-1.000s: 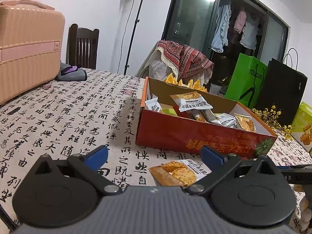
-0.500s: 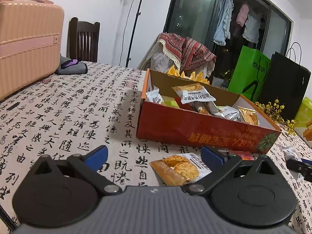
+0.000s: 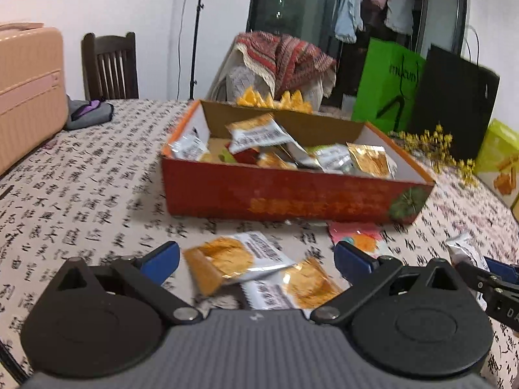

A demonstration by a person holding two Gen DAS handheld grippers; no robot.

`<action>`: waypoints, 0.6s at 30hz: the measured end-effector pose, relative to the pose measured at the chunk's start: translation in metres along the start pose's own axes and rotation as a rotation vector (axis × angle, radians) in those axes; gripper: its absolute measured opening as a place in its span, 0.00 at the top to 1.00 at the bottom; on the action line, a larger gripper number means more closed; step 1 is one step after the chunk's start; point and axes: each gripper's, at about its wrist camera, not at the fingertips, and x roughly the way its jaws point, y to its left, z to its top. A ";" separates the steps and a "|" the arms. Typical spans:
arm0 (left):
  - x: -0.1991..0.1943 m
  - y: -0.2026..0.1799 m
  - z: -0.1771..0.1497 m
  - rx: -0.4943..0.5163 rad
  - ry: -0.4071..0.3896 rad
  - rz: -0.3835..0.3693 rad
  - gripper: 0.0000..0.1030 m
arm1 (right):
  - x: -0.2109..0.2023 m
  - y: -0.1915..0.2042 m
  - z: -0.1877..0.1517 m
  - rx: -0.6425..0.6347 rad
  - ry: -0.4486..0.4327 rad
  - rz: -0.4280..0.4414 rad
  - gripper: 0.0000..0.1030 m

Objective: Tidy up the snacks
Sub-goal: 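Grasp a white cookie packet with the right tool, then grasp a pumpkin-seed oat crisp packet with the left tool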

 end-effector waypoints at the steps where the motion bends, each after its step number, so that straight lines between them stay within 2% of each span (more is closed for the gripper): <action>1: 0.004 -0.006 0.000 0.004 0.016 0.007 0.00 | -0.001 0.000 -0.001 0.001 -0.001 0.001 0.58; 6: 0.024 -0.029 -0.006 0.014 0.097 0.040 0.00 | -0.007 -0.004 -0.005 0.009 -0.004 0.004 0.58; 9: 0.036 -0.042 -0.009 0.033 0.138 0.098 0.00 | -0.009 -0.007 -0.008 0.019 -0.002 0.004 0.58; 13: 0.047 -0.052 -0.013 0.049 0.159 0.183 0.00 | -0.012 -0.010 -0.010 0.027 -0.004 0.009 0.58; 18: 0.048 -0.049 -0.016 0.021 0.161 0.200 0.00 | -0.014 -0.012 -0.011 0.029 -0.006 0.013 0.58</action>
